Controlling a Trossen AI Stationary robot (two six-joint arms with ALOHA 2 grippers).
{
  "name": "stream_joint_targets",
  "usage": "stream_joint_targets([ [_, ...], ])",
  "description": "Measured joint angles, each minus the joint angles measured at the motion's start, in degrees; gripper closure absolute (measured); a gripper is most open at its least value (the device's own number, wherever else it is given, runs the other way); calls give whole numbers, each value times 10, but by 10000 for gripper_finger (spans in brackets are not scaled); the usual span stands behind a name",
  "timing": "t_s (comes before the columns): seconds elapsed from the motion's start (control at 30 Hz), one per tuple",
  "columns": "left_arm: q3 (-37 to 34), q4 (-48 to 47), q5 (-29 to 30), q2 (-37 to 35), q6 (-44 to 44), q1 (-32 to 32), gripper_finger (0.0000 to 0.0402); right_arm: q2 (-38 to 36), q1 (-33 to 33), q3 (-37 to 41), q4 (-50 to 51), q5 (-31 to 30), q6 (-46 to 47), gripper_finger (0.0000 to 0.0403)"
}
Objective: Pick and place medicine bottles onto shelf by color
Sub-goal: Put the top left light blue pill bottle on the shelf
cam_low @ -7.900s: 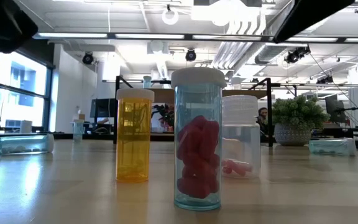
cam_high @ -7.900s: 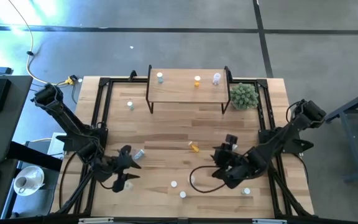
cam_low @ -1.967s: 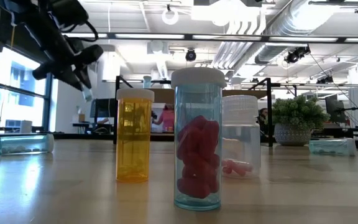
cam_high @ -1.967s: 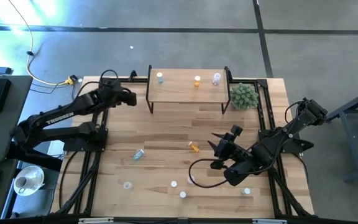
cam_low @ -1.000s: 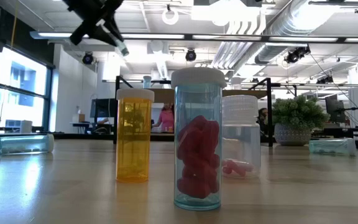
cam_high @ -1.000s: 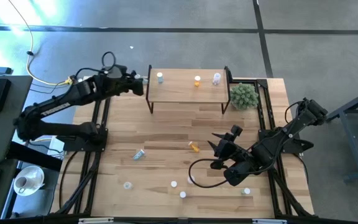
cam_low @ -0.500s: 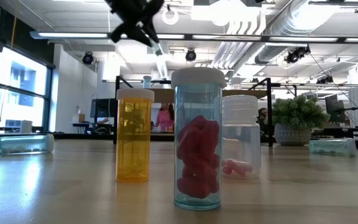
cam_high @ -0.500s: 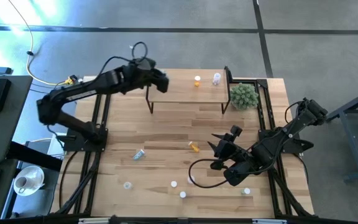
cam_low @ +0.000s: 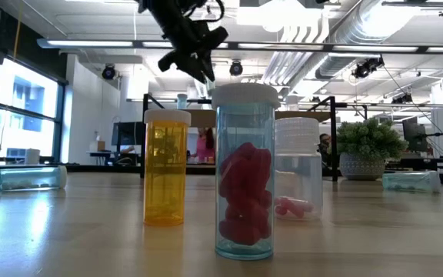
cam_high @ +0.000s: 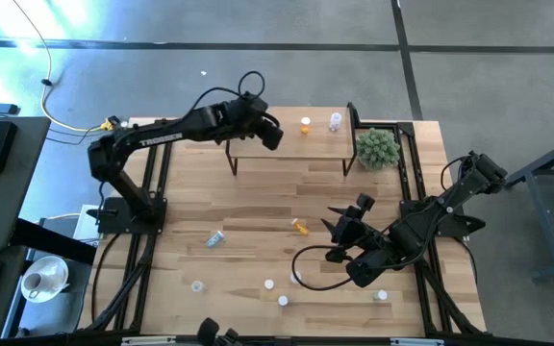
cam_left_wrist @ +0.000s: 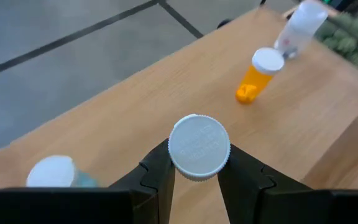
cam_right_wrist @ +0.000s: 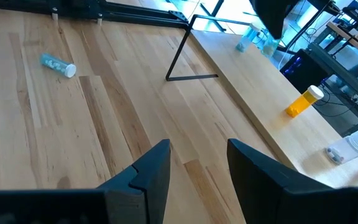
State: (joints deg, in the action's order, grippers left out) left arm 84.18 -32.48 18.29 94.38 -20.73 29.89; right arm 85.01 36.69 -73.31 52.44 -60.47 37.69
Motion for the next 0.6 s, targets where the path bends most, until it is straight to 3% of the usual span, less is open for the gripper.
stream_joint_targets([
  [0.6, 29, -15, -8, 73, 49, 6, 305, 0, 0, 0, 0, 10, -2, 252],
])
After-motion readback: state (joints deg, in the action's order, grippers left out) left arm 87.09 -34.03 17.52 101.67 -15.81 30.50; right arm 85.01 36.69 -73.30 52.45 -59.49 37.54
